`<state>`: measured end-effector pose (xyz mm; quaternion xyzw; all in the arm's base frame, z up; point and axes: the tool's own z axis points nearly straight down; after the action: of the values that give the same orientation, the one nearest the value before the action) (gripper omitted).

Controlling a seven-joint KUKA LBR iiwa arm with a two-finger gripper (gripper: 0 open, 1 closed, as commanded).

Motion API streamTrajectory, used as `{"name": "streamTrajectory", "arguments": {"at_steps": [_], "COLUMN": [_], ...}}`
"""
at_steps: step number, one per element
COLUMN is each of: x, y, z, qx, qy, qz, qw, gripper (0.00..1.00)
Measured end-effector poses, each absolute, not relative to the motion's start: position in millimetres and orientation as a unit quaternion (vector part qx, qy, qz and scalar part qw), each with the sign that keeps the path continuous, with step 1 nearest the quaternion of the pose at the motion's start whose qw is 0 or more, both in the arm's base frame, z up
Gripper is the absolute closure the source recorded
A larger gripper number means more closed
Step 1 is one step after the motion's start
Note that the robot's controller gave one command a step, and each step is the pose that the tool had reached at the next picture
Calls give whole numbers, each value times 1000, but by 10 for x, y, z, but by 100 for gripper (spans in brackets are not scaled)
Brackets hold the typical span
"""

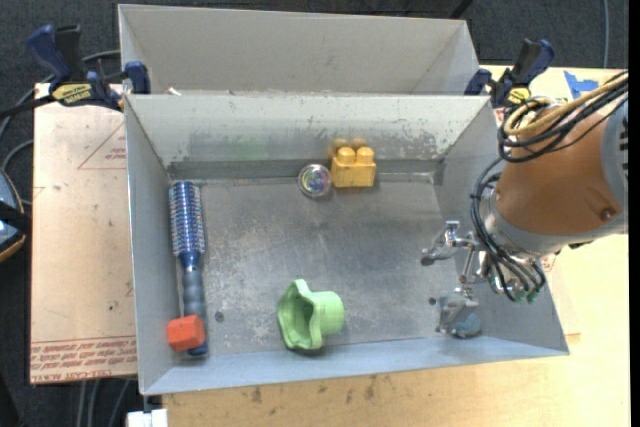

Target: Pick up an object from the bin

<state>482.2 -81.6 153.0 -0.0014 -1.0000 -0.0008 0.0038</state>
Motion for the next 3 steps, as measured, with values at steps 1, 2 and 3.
{"name": "streamTrajectory", "arguments": {"at_steps": [1, 2, 3], "x": [4910, 4885, 5149], "y": [-1427, -1435, -1129], "z": [751, 744, 742], "qx": [115, 118, 215], "qy": [-993, -993, -977], "qz": [1, 1, 2], "qw": [-10, -5, -2], "gripper": [0, 100, 100]}}
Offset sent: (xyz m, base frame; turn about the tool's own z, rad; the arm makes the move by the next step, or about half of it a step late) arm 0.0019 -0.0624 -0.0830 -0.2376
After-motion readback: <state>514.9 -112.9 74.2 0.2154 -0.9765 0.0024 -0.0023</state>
